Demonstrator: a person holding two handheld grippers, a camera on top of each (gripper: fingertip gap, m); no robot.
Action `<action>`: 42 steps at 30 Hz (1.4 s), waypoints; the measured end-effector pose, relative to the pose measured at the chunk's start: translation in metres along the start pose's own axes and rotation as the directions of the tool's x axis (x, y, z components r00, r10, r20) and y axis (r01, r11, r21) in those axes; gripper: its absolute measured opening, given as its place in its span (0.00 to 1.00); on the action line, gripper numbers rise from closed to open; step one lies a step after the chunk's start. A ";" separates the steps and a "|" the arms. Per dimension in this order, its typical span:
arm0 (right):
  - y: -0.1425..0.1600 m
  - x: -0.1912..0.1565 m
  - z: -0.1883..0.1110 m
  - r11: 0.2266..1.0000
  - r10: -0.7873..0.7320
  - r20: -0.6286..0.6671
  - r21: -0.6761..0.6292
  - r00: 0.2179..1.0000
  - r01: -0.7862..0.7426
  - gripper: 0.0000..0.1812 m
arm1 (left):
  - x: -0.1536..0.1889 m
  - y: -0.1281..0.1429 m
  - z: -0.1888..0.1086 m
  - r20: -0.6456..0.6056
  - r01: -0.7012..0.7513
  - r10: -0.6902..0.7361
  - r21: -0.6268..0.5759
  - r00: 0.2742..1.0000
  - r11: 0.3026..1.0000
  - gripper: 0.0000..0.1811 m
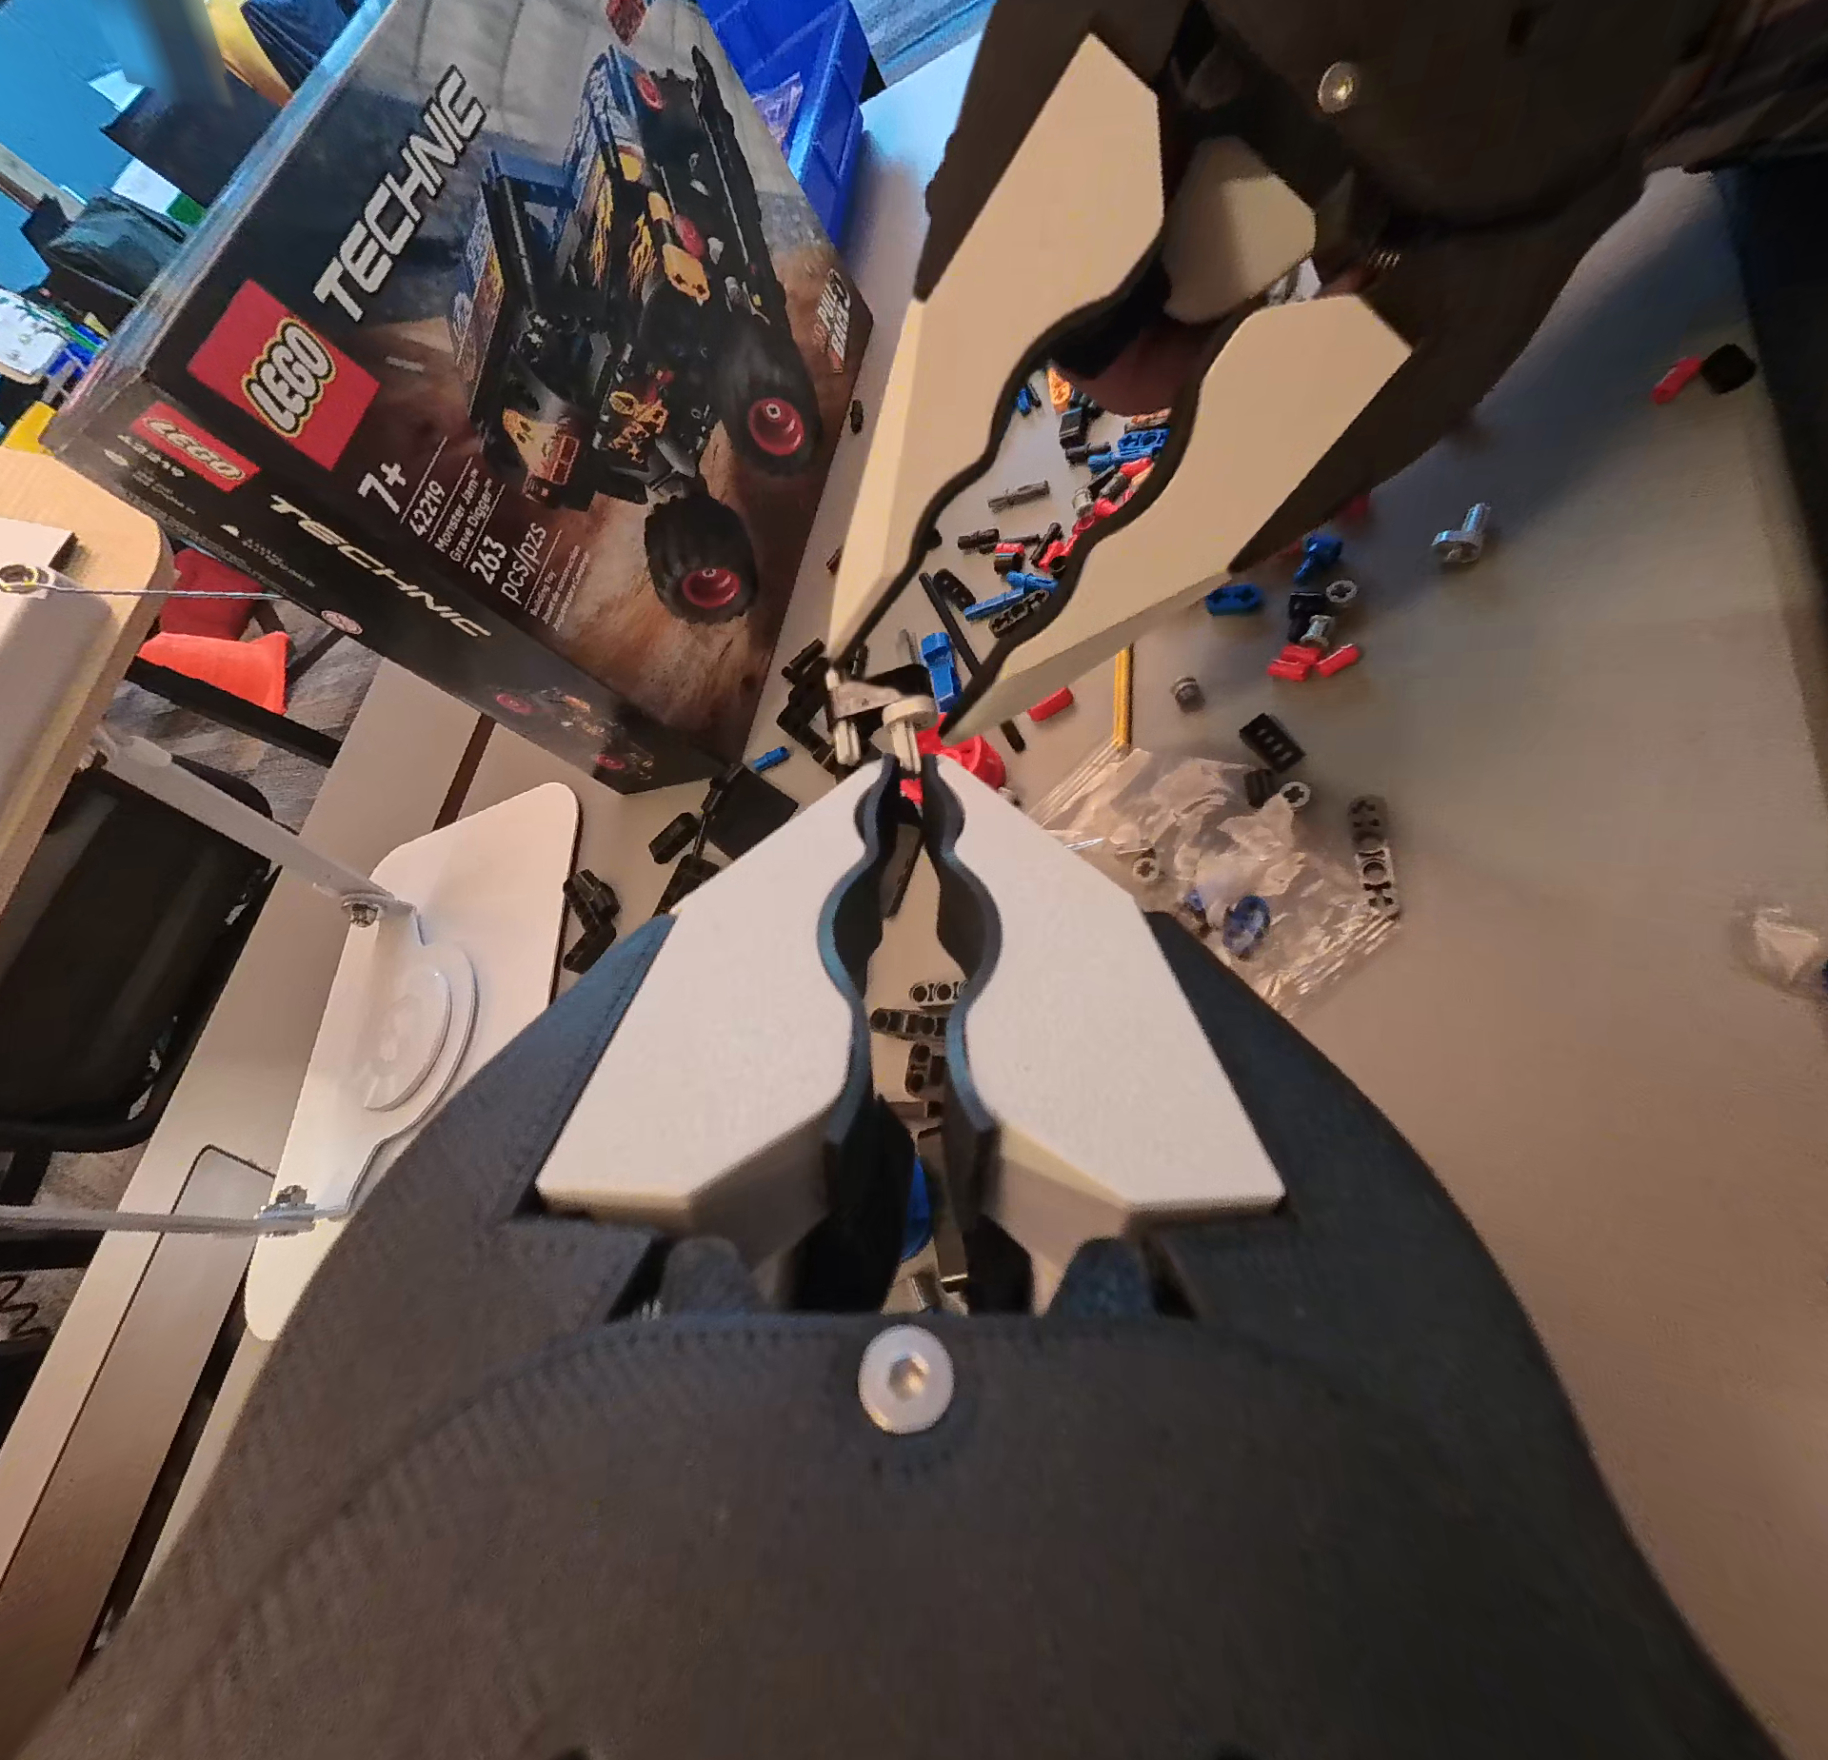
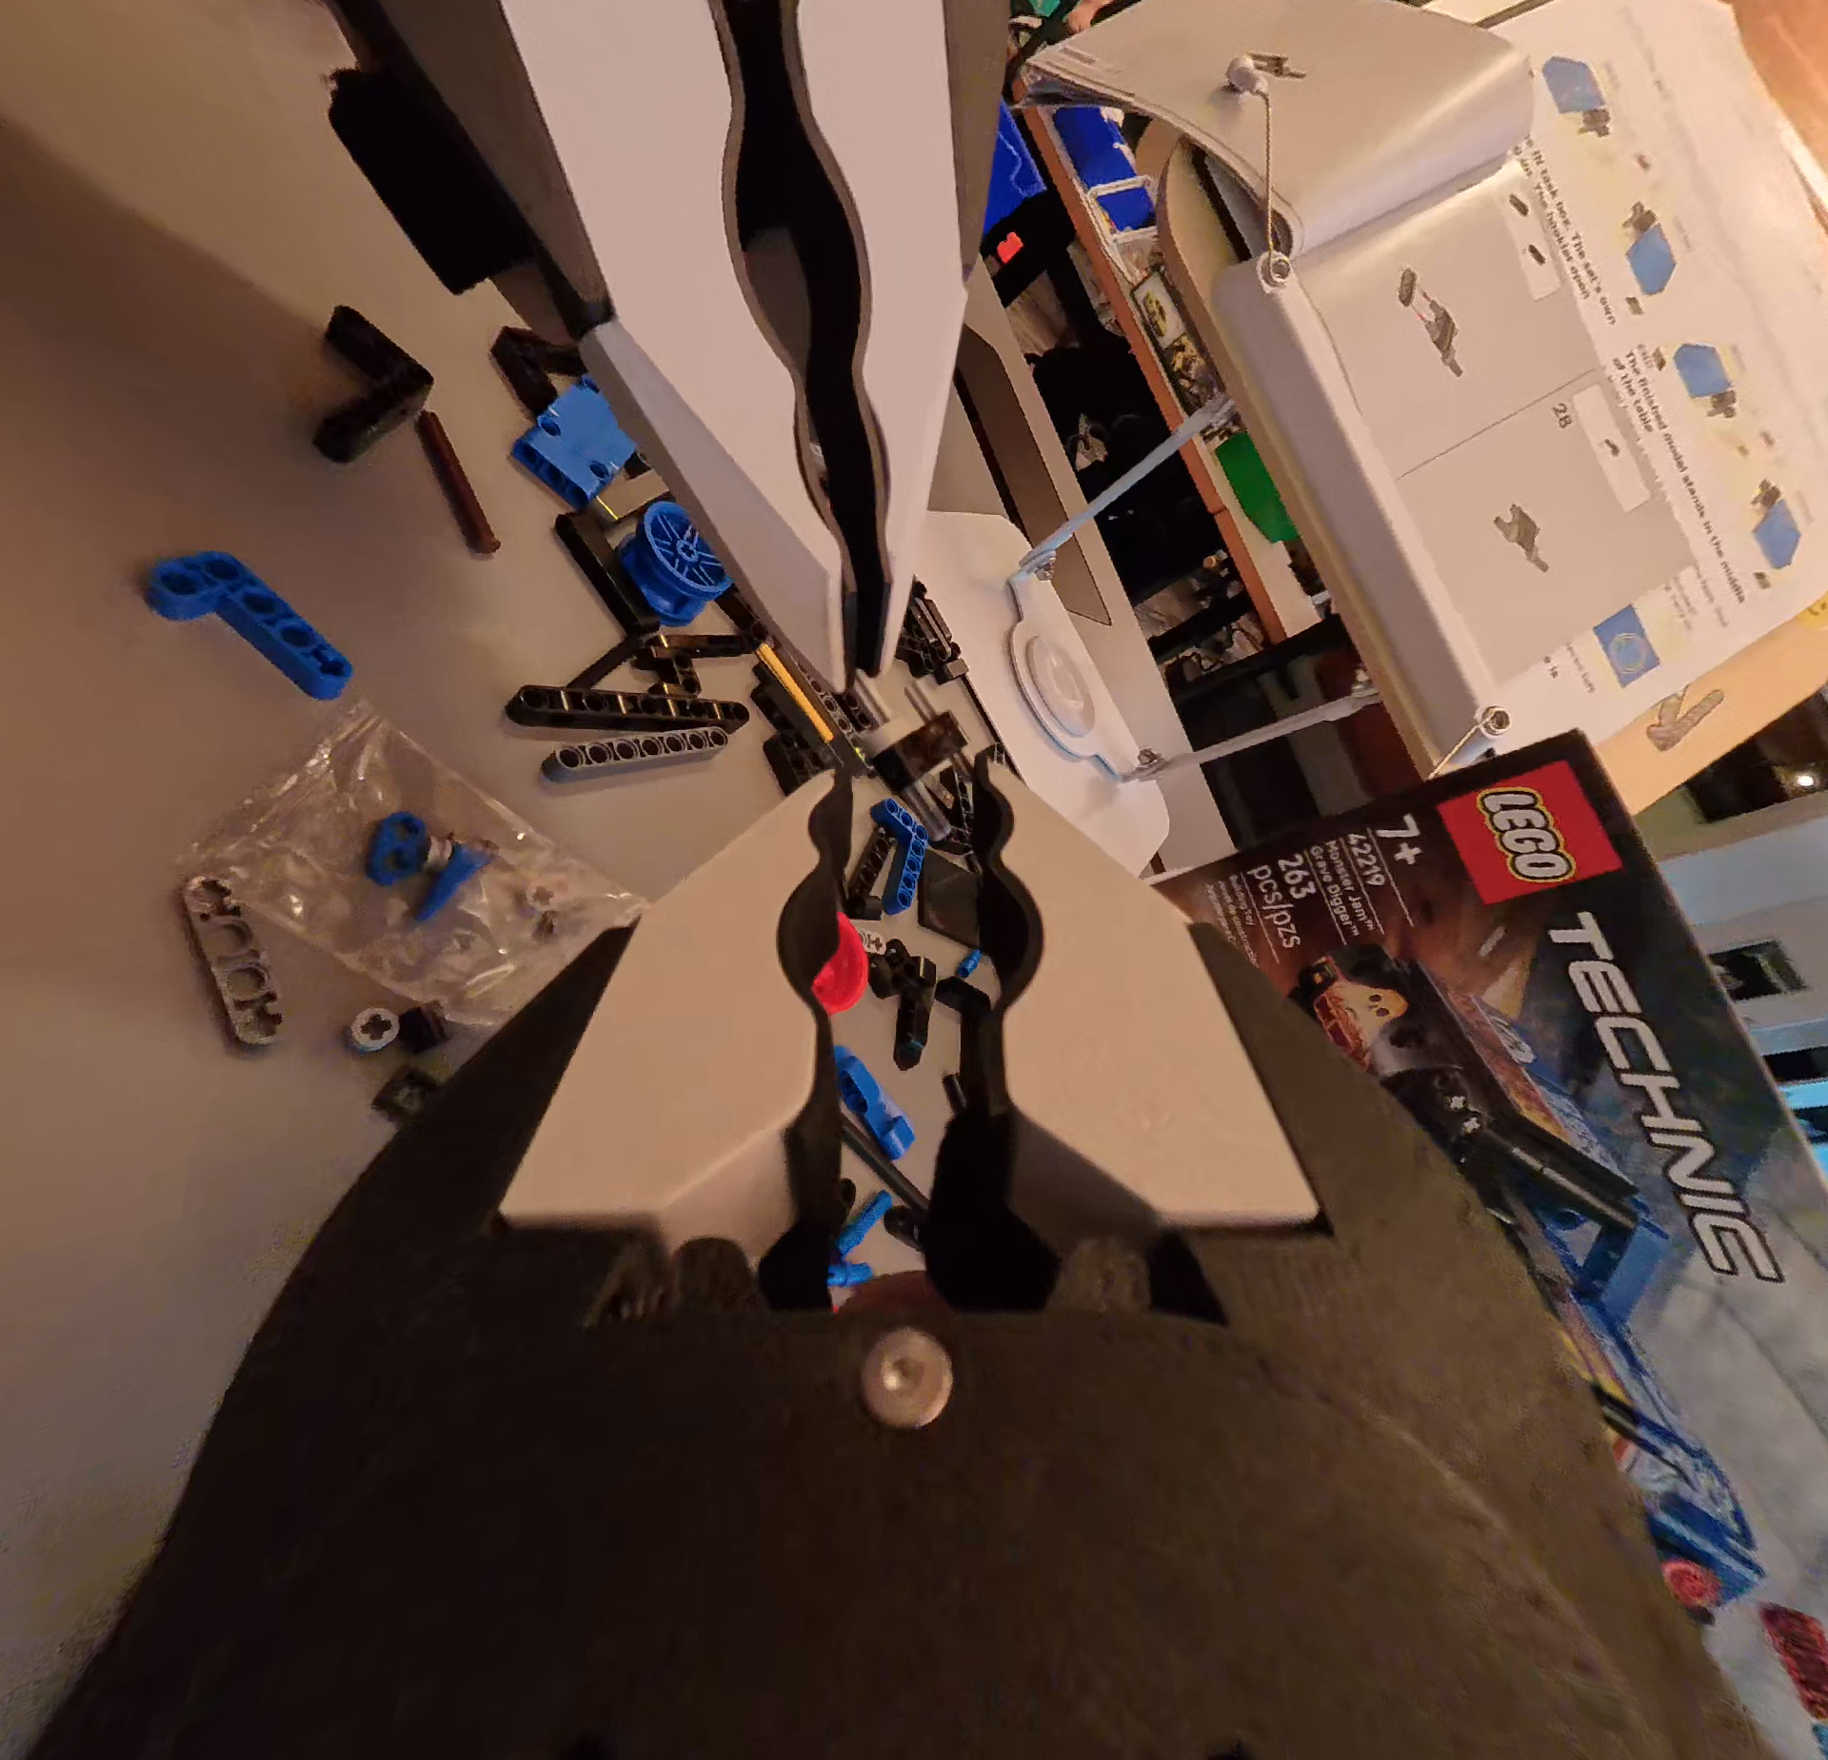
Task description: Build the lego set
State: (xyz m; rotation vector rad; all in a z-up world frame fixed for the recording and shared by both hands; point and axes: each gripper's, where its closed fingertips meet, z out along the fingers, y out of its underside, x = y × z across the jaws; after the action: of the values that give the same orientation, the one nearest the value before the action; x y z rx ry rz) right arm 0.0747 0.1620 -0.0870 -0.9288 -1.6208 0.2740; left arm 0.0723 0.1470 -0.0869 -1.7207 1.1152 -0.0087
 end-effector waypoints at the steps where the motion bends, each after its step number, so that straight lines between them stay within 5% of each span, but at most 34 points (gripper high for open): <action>1: 0.001 0.000 0.001 1.000 -0.011 -0.006 -0.007 1.000 0.011 0.12 | 0.001 -0.001 0.000 -0.001 -0.001 0.001 0.001 1.000 1.000 0.01; 17: -0.005 0.001 -0.002 0.996 -0.087 -0.047 -0.002 0.995 0.087 0.04 | 0.001 -0.010 -0.005 -0.086 0.178 -0.172 0.063 0.981 0.982 0.04; 42: -0.003 -0.002 -0.005 0.991 -0.127 -0.037 -0.038 0.991 0.125 0.01 | 0.001 -0.015 -0.003 -0.075 0.203 -0.196 0.096 0.978 0.975 0.02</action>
State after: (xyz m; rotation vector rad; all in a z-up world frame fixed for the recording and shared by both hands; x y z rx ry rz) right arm 0.0775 0.1575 -0.0849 -0.8496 -1.6452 0.1395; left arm 0.0811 0.1449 -0.0749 -1.7427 0.9676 -0.2457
